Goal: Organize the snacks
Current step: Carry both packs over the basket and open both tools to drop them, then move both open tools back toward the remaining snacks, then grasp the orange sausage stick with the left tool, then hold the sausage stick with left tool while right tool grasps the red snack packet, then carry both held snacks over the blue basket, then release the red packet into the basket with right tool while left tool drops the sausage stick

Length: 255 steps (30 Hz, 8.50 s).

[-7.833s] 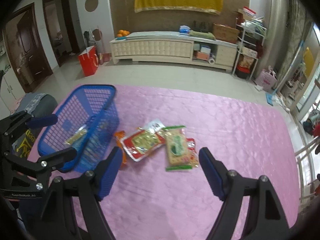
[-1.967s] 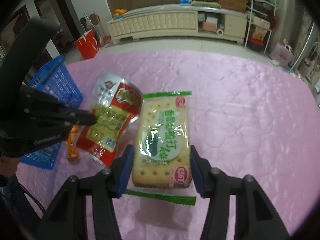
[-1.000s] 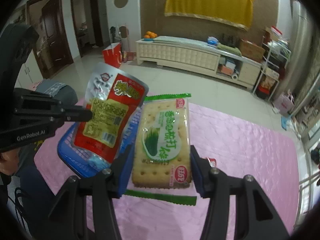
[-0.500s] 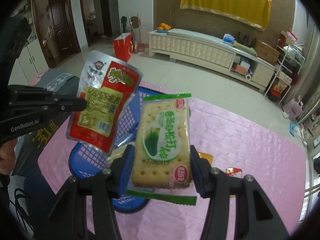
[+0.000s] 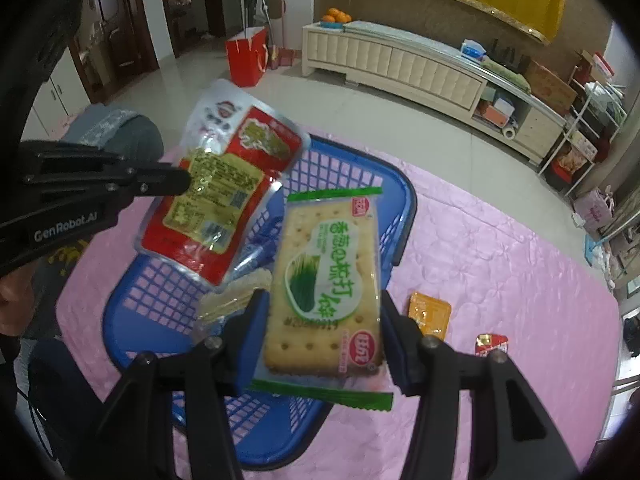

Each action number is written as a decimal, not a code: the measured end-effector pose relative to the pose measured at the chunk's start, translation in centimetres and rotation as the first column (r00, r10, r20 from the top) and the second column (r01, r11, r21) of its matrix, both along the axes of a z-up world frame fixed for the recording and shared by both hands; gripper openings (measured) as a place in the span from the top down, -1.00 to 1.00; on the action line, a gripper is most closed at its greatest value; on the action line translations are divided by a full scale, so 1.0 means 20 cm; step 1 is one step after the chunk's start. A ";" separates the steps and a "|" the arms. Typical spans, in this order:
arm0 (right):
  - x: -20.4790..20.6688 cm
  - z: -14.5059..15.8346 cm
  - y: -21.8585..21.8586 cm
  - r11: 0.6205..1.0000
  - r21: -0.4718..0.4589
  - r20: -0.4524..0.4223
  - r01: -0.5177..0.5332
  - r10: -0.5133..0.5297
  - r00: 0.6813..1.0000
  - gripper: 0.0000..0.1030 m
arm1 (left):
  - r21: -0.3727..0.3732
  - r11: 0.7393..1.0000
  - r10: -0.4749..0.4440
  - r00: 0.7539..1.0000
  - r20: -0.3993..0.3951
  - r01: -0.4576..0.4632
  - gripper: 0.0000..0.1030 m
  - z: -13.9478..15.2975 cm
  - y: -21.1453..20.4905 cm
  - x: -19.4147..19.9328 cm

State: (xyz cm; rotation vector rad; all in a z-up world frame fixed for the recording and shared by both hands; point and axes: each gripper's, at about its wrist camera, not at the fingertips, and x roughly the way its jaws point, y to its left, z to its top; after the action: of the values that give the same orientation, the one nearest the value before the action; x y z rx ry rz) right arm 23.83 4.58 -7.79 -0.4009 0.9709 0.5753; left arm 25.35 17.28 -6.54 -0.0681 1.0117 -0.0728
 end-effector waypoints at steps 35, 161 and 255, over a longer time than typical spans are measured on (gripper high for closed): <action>-0.06 0.13 -0.10 1.000 -0.009 0.060 0.025 -0.024 0.998 -0.63 | 0.112 0.989 -0.102 0.995 0.021 0.099 -0.28 0.06 -0.15 -0.11; 0.38 -0.63 -1.00 0.968 0.070 0.004 0.242 -0.242 0.970 0.17 | 0.046 0.988 0.146 0.989 -0.015 -0.145 0.57 -0.68 -1.08 0.06; -0.01 -0.13 0.20 0.998 -0.057 0.055 -0.015 0.018 0.998 -0.34 | 0.031 0.997 0.070 0.989 0.127 -0.074 0.57 -0.15 -0.09 -0.32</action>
State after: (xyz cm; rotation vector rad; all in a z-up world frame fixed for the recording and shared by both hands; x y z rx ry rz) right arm 23.54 8.65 -10.44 -0.4736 0.9329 0.5502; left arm 18.88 15.57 -9.52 -0.0672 0.8831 0.0069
